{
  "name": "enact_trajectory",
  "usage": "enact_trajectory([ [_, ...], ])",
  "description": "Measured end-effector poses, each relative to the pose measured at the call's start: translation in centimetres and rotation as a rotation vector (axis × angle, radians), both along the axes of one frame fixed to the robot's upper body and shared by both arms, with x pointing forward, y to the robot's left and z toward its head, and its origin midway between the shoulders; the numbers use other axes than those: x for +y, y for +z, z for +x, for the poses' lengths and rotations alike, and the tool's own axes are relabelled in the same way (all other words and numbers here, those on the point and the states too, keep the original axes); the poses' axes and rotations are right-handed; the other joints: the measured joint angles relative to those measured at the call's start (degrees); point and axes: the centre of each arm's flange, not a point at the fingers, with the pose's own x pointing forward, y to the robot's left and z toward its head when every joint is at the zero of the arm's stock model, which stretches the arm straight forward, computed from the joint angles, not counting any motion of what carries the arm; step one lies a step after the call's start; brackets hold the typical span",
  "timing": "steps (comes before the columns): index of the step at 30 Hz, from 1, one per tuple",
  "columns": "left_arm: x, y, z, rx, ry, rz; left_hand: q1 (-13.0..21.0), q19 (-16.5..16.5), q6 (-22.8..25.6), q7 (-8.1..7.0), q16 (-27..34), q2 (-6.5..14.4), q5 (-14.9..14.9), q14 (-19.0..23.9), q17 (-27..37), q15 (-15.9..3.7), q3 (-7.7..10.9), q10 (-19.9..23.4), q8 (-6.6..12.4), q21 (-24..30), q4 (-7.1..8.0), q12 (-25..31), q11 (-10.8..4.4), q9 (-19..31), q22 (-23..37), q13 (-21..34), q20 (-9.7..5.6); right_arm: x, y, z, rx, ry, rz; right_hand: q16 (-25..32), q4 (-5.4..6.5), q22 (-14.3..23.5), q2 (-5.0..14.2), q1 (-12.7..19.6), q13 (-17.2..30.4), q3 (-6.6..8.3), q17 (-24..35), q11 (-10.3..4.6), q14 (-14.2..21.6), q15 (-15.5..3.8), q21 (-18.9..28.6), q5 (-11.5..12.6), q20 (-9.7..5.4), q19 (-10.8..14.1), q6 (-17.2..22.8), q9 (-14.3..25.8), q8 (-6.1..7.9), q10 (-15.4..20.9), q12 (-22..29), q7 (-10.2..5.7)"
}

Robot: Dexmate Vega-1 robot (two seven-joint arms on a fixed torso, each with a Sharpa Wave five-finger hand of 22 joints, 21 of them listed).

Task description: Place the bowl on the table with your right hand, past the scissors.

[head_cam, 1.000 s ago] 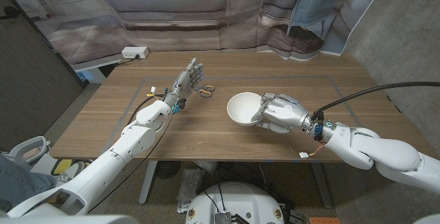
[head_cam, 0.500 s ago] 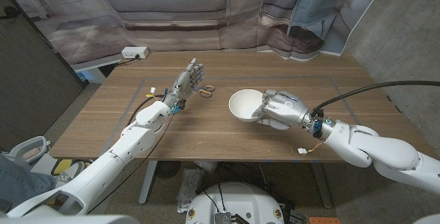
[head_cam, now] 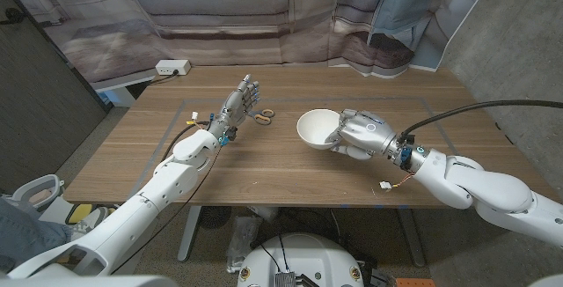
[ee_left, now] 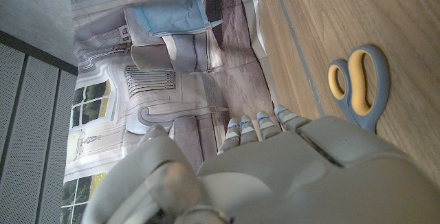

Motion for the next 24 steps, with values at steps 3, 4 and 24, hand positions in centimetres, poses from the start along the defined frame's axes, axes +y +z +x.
enact_trajectory([
  [3, 0.0, 0.1, 0.0, -0.002, 0.000, 0.000, 0.00, 0.00, 0.00, 0.00, 0.00, 0.00, 0.00, 0.00, 0.00, 0.00, 0.00, 0.00, 0.00, 0.00, 0.00, 0.00, 0.00, 0.00, 0.00, 0.00, 0.00, -0.2, 0.3, 0.2, -0.001, -0.009, 0.010, 0.00, 0.00, 0.00, 0.00, 0.00, 0.00, 0.00, 0.00, 0.00, 0.00, 0.00, 0.04, -0.01, 0.26, -0.26, 0.00, 0.00, 0.00, 0.00, 0.00, 0.00],
  [4, 0.0, 0.1, 0.0, -0.004, 0.000, 0.000, 0.00, 0.00, 0.00, 0.00, 0.00, 0.00, 0.00, 0.00, 0.00, 0.00, 0.00, 0.00, 0.00, 0.00, 0.00, 0.00, 0.00, 0.00, 0.00, 0.00, 0.00, -0.3, 0.4, 0.2, -0.002, -0.010, 0.014, 0.00, 0.00, 0.00, 0.00, 0.00, 0.00, 0.00, 0.00, 0.00, 0.01, 0.02, 0.04, -0.02, 0.32, -0.32, 0.00, 0.00, -0.01, 0.00, -0.01, 0.00],
  [24, -0.2, 0.2, -0.2, -0.007, 0.002, -0.004, 0.31, 0.00, 0.00, 0.00, 0.00, 0.31, 0.00, 0.00, 0.00, 0.00, -0.47, 0.00, 0.00, 0.00, 0.00, 0.00, 0.00, 0.00, 0.00, 0.00, 0.00, -1.6, 1.8, 1.6, -0.007, -0.057, 0.086, -0.04, -0.08, 0.01, -0.01, 0.01, 0.28, -0.08, -0.03, -0.01, 0.31, -0.11, 0.59, 0.02, 0.32, -0.31, 0.09, -0.03, -0.12, -0.02, 0.14, -0.09],
])
